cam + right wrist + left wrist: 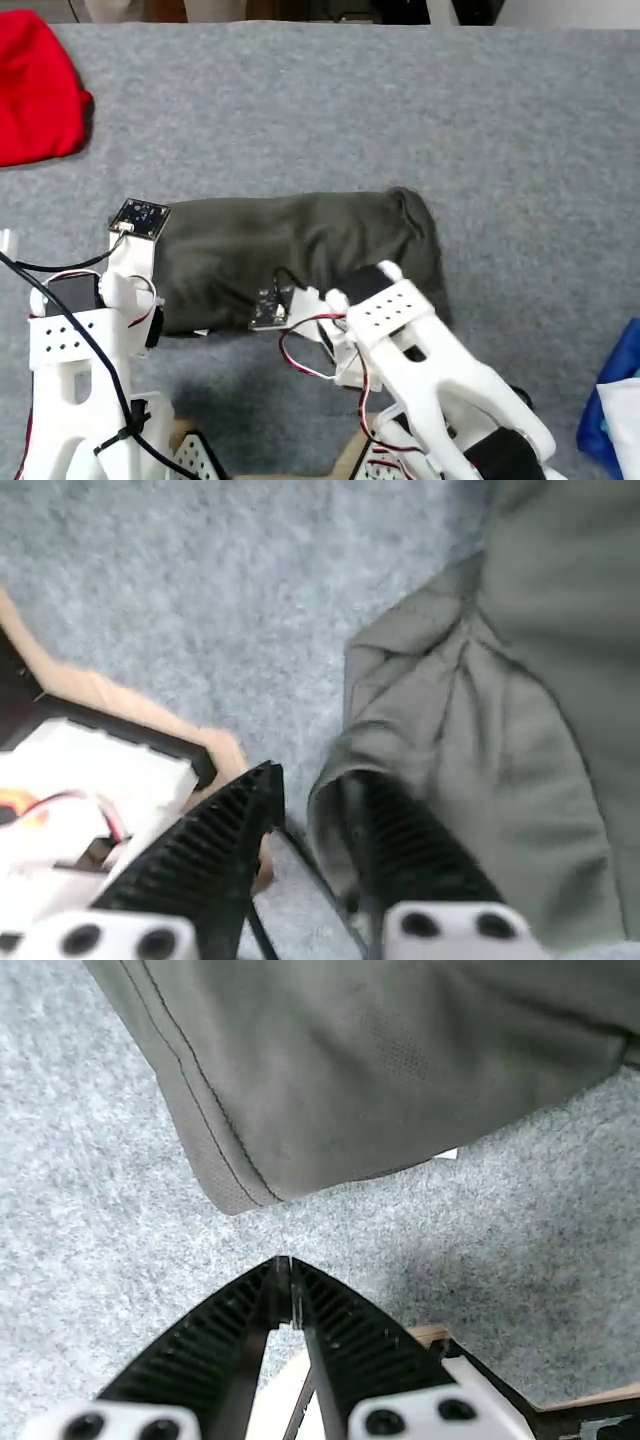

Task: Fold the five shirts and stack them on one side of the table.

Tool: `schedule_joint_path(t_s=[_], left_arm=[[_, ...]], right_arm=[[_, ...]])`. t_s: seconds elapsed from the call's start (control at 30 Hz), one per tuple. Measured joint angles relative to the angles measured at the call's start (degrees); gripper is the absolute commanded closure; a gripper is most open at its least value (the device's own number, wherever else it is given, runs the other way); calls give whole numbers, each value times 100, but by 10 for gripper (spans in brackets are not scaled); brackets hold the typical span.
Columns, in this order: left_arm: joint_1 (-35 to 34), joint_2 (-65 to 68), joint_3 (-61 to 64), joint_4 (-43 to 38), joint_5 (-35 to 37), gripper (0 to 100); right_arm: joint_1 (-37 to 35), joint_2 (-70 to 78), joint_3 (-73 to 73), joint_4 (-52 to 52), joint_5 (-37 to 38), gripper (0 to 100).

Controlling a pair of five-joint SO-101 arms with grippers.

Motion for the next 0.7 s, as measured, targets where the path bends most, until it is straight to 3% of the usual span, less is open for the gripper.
schedule_joint_path(t_s=[0.27, 0.43, 0.7], left_arm=[[0, 0, 0, 0, 0, 981], [0, 0, 0, 0, 0, 981], [0, 0, 0, 0, 0, 981]], right_arm=[[932, 0, -1275, 686, 448, 807], [1064, 0, -1363, 668, 695, 807], [1064, 0, -246, -659, 721, 807]])
